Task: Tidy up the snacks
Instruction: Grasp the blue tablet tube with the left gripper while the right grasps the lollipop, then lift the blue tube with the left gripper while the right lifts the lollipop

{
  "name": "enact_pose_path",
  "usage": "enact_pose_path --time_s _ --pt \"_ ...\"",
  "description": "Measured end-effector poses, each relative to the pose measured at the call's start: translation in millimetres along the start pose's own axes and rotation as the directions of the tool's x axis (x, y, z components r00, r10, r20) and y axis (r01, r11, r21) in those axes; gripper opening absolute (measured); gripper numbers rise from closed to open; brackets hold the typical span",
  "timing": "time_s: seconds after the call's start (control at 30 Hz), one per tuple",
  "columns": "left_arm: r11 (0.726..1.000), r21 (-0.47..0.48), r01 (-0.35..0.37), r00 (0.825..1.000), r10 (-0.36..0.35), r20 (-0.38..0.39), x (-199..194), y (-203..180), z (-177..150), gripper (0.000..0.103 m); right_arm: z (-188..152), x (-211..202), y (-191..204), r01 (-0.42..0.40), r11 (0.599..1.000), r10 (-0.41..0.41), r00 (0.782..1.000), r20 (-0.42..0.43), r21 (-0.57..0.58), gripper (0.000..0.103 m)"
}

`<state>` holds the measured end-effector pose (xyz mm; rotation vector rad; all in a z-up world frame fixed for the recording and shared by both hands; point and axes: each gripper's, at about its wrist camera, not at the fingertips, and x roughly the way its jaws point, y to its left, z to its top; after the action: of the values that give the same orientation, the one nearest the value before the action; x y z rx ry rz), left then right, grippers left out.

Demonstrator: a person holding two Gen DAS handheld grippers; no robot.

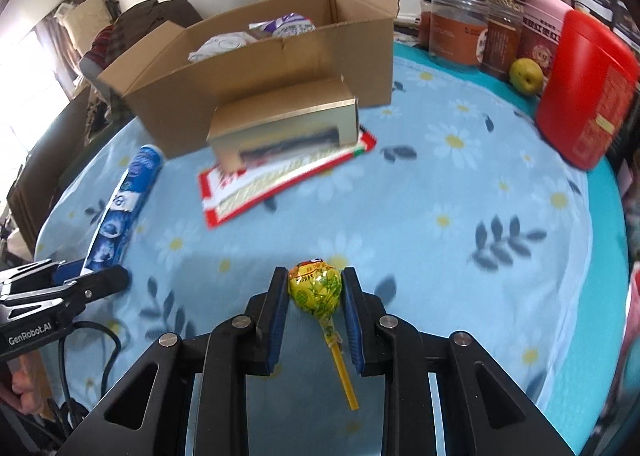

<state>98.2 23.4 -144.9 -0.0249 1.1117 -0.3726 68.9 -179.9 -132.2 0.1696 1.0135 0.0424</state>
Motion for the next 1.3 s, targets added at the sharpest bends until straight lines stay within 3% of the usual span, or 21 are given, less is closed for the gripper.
enact_pose_path --time_s 0.17,0.4,0.67,0.8,0.87,0.97,1.23,1.3 --pt "0.997 0.082 0.014 1.000 -0.013 -0.010 -7.8 -17.7 -20.1 0.033 -18.8 -11.5 6.2 0.001 1.000 -0.001 1.000 -0.005 0.003 0.026" --pt "0.995 0.087 0.044 0.999 -0.042 -0.026 -5.4 -17.6 -19.4 0.033 -29.5 -20.9 7.5 0.000 1.000 0.000 1.000 -0.005 0.010 0.026" --pt "0.988 0.154 -0.030 0.999 0.036 -0.032 8.3 -28.2 -0.3 0.036 -30.9 -21.6 9.0 -0.006 1.000 0.006 1.000 -0.007 0.001 0.027" --pt "0.987 0.159 -0.037 0.999 0.041 -0.023 15.3 -29.5 10.8 0.053 -28.7 -20.8 7.7 -0.007 1.000 0.007 1.000 -0.008 0.002 0.027" --pt "0.983 0.173 -0.065 0.997 0.069 -0.021 21.0 -31.8 15.7 0.070 -27.9 -19.9 7.0 -0.005 1.000 0.005 1.000 -0.009 -0.001 0.027" --pt "0.976 0.190 -0.102 0.994 0.106 -0.008 27.4 -34.5 19.4 0.075 -26.8 -17.8 6.2 -0.006 1.000 0.006 1.000 -0.014 -0.002 0.027" --pt "0.975 0.200 -0.093 0.996 0.090 0.023 30.5 -32.5 25.2 0.075 -23.2 -14.2 4.2 -0.006 1.000 0.006 1.000 -0.017 -0.006 0.027" --pt "0.970 0.225 -0.089 0.996 0.084 0.031 29.5 -36.6 23.9 0.064 -22.7 -13.6 5.0 -0.001 1.000 0.001 1.000 -0.013 -0.011 0.029"
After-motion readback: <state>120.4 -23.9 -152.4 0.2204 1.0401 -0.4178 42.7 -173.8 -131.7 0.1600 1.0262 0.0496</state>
